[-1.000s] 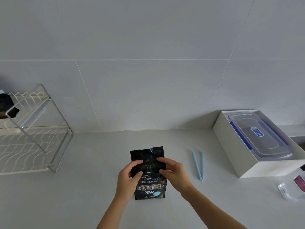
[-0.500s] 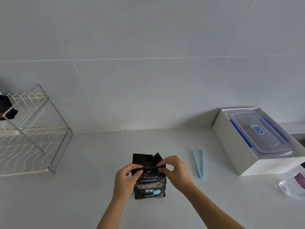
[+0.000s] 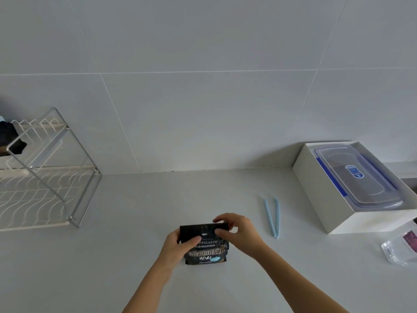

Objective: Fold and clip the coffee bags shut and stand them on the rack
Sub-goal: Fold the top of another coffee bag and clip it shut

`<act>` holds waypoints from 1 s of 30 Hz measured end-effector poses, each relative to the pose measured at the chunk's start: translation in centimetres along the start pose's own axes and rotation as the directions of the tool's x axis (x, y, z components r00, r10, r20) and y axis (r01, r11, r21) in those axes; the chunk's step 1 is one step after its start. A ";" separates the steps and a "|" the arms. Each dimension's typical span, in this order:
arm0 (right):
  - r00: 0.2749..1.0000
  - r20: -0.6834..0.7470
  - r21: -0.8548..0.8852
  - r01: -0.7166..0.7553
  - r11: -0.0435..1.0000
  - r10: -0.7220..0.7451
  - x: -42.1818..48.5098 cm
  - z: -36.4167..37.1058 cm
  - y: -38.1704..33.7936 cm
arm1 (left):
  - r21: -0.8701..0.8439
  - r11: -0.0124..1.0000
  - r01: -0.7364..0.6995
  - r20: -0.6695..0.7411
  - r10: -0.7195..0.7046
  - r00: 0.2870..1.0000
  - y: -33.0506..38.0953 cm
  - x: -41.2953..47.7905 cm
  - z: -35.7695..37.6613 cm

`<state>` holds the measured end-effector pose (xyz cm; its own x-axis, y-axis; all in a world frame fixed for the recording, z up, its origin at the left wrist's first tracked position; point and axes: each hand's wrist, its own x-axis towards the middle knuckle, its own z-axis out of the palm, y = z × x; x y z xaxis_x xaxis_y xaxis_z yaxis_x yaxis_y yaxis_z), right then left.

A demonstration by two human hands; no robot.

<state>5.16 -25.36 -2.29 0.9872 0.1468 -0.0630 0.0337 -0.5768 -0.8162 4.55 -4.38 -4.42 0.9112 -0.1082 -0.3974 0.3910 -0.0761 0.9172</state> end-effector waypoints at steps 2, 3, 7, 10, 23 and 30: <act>0.998 0.059 -0.015 -0.013 1.000 0.013 0.3 -0.2 0.0 | -0.017 1.000 0.025 0.005 -0.025 1.000 0.3 0.1 0.7; 0.996 0.085 -0.031 -0.017 0.999 0.019 0.4 -0.2 -0.1 | -0.018 1.000 0.024 0.004 -0.024 1.000 0.5 0.2 1.0; 0.993 0.104 0.001 -0.049 0.999 0.048 0.5 0.2 -0.1 | -0.002 1.000 0.011 -0.029 -0.011 1.000 0.5 0.4 1.7; 0.995 0.080 0.046 -0.057 0.997 0.053 0.6 0.6 -0.3 | -0.029 1.000 0.011 -0.066 -0.013 0.998 0.1 0.3 1.8; 0.800 -0.354 0.091 -0.486 0.869 0.484 0.9 -6.0 11.0 | -0.030 0.999 0.013 -0.043 -0.014 0.999 0.1 1.0 1.1; 0.792 -0.315 -0.146 -0.585 0.798 0.523 -3.6 -4.6 14.7 | -0.040 0.999 -0.009 -0.050 0.007 0.999 0.8 1.2 1.4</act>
<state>2.84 -38.04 -11.47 0.8486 -0.4384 -0.2961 -0.5278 -0.6636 -0.5302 5.77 -5.92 -4.23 0.9194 -0.0592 -0.3888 0.3872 -0.0359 0.9213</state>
